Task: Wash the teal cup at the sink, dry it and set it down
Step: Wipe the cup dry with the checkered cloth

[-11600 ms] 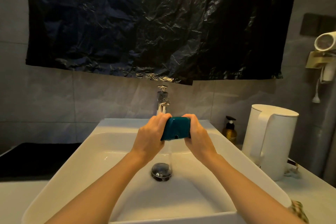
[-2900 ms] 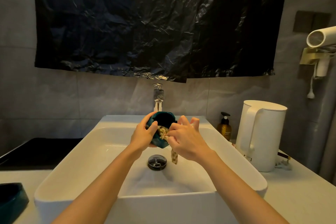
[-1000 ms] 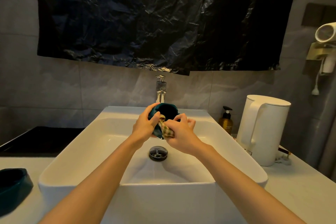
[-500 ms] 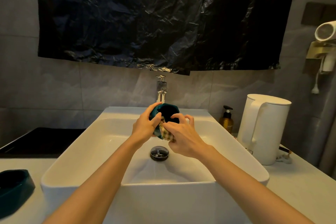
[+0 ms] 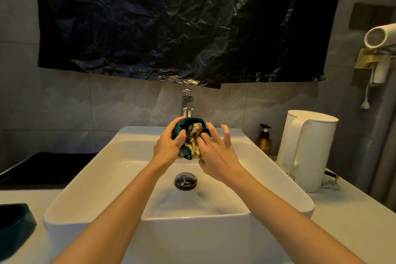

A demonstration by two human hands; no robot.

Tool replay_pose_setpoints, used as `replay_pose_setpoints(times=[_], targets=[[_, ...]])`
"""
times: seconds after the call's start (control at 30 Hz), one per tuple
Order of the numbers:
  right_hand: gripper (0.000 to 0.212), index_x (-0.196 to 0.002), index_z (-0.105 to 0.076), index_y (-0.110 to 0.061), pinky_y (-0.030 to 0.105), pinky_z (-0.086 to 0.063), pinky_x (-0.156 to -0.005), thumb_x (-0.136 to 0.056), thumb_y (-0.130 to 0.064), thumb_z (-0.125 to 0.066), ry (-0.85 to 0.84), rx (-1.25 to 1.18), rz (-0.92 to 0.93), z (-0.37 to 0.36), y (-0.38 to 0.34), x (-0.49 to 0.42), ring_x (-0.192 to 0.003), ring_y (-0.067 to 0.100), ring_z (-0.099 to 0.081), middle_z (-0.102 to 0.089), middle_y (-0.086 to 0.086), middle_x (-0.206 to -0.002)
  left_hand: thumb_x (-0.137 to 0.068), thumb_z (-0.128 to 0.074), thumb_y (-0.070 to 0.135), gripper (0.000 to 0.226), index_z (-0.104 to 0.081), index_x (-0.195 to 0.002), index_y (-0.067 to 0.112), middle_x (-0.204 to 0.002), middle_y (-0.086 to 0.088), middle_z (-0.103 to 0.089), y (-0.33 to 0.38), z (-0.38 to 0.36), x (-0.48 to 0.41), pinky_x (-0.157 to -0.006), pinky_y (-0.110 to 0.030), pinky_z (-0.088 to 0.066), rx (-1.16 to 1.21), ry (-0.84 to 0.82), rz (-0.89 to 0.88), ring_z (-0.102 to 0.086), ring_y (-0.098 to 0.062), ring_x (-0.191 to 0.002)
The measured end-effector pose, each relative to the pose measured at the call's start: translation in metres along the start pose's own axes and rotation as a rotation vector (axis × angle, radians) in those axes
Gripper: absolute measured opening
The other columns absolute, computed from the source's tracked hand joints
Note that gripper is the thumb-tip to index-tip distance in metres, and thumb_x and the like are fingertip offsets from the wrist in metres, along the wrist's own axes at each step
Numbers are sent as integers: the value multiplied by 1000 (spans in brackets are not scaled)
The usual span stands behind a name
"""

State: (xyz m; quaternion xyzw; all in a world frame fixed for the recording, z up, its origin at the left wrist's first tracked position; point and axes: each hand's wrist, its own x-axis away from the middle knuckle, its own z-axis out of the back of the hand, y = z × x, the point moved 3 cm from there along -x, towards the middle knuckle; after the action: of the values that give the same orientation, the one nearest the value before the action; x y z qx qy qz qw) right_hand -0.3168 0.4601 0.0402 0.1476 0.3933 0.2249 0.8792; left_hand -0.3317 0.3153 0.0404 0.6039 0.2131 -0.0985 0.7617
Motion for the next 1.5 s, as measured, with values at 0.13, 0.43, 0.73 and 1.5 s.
replay_pose_setpoints(times=[0.13, 0.43, 0.73, 1.5], targets=[[24, -105, -60, -20, 45, -7, -102, -82, -27, -60, -96, -293, 52, 5, -9, 0, -131, 24, -33, -64, -3, -110, -97, -44, 32, 34, -44, -129, 42, -121, 2, -52, -5, 7, -2, -78, -48, -57, -40, 80, 15, -54, -22, -106], [18, -84, -62, -11, 37, -35, -78, -85, -11, -44, 214, -1046, -384, 12, 22, -5, -83, 11, -42, -53, -8, -77, -98, -43, 28, 36, -42, -132, 38, -128, -2, -48, -3, 3, -4, -69, -40, -59, 64, 50, 63, -52, -26, -110], [11, -94, -49, -11, 29, -39, -67, -96, -6, -40, 357, -953, -1004, 0, 66, 4, -83, 18, -52, -54, 5, -93, -98, -43, 28, 36, -42, -133, 37, -126, 2, -47, -6, 4, -6, -80, -47, -57, -47, 27, 22, -48, -24, -113], [55, -119, -40, -22, 21, -48, -69, -78, -34, -76, -1, -1396, -856, -17, 32, -3, -92, 12, -59, -55, -3, -103, -96, -46, 35, 37, -41, -131, 46, -122, 8, -52, 1, 4, -17, -79, -44, -57, -90, -12, -154, -54, -19, -110]])
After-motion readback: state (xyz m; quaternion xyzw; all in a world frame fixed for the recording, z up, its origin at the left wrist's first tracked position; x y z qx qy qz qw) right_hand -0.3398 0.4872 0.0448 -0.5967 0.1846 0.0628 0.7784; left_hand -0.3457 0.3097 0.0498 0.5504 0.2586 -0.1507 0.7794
